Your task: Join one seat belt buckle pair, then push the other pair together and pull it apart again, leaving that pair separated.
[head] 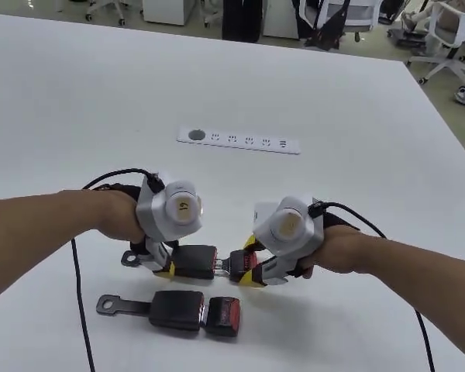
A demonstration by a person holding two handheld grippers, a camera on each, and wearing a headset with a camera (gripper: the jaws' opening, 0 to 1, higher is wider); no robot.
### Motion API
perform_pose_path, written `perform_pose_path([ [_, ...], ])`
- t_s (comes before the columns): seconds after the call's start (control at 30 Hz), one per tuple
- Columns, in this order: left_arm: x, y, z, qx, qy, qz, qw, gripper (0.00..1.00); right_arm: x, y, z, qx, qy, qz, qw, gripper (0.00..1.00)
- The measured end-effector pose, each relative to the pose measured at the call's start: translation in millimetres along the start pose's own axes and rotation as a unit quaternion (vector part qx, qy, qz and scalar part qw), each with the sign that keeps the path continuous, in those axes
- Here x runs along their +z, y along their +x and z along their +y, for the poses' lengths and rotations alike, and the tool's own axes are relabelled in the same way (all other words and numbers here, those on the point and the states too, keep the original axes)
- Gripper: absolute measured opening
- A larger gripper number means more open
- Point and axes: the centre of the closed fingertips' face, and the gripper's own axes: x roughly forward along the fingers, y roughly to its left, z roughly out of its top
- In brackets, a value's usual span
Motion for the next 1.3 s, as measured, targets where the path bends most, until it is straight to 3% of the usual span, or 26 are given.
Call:
perform_pose_path([
  [0.5, 0.4, -0.5, -1.8, 0.0, -0.005, 0.004, 1.0, 0.3, -7.8, -5.9, -1.9, -0.003, 0.003, 0.01, 0.9999, 0.3],
  [1.0, 1.8, -1.5, -2.3, -0.002, -0.012, 0.013, 0.9998, 0.3, -33.9, -19.2, -4.9, -0.01, 0.009, 0.029, 0.9995, 0.3],
  [1.3, 2.4, -1.6, -3.0, -0.002, -0.015, 0.02, 0.9997, 0.3, -42.8, -29.6, 1.3, -0.004, 0.001, 0.034, 0.9994, 0.3],
])
